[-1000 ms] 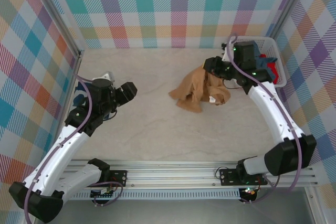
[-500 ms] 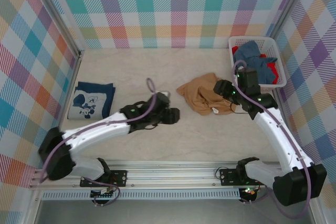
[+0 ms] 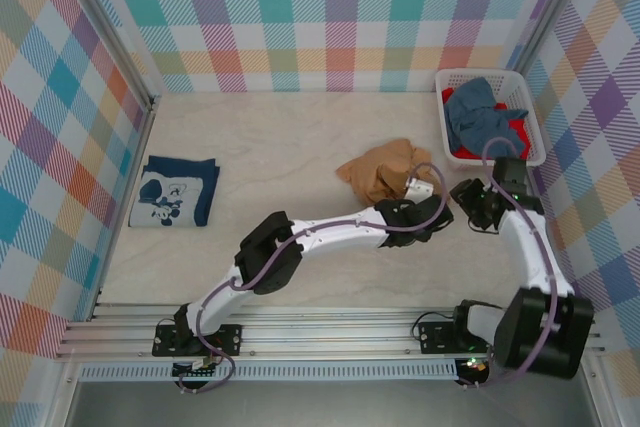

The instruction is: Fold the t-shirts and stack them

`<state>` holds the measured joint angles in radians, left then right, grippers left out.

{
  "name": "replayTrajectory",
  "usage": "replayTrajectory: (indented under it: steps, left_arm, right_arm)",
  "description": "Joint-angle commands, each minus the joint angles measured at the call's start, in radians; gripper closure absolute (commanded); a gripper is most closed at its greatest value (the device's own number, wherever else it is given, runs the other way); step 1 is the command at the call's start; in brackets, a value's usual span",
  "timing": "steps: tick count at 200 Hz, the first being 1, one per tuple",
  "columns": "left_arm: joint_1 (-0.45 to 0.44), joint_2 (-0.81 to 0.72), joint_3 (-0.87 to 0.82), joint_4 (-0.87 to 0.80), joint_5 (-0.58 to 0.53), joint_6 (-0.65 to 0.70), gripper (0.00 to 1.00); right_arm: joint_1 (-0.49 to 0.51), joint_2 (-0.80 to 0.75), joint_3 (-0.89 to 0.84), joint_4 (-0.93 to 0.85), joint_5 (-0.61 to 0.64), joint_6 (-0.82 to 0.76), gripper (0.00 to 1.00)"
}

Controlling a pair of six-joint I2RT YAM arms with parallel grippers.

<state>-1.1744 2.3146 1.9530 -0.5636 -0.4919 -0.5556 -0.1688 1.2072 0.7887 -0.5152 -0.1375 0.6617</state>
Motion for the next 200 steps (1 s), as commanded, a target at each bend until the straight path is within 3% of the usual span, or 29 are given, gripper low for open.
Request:
replayTrajectory:
  steps: [1, 34, 64, 92, 112, 124, 133, 171, 200]
  left_arm:
    - [0.041, -0.190, -0.189, 0.064, -0.038, -0.059, 0.25]
    - [0.084, -0.439, -0.450, 0.167, 0.004, -0.102, 0.26]
    - [0.091, -0.572, -0.551, 0.181, 0.002, -0.095, 0.28]
    - [0.092, -0.644, -0.602, 0.170, -0.016, -0.098, 0.29]
    - [0.093, -0.685, -0.636, 0.163, -0.037, -0.101, 0.29]
    - [0.093, -0.708, -0.656, 0.165, -0.042, -0.103, 0.30]
    - [0.093, -0.725, -0.676, 0.171, -0.041, -0.105, 0.30]
    - [0.093, -0.776, -0.746, 0.166, -0.050, -0.120, 0.31]
    - [0.093, -0.831, -0.782, 0.169, -0.050, -0.120, 0.33]
  right_arm:
    - [0.033, 0.083, -0.006, 0.129, -0.057, -0.029, 0.49]
    - [0.055, 0.230, -0.050, 0.210, -0.045, 0.021, 0.49]
    - [0.055, 0.347, -0.014, 0.240, -0.031, 0.026, 0.49]
    - [0.055, 0.431, 0.022, 0.256, -0.036, 0.029, 0.57]
    - [0.059, 0.444, 0.037, 0.280, -0.037, 0.011, 0.74]
    - [0.077, 0.422, 0.039, 0.300, -0.029, -0.017, 0.93]
    - [0.110, 0.384, 0.044, 0.297, 0.004, -0.047, 1.00]
    - [0.246, 0.103, 0.047, 0.225, 0.163, -0.140, 1.00]
    - [0.291, -0.139, 0.091, 0.124, 0.180, -0.181, 1.00]
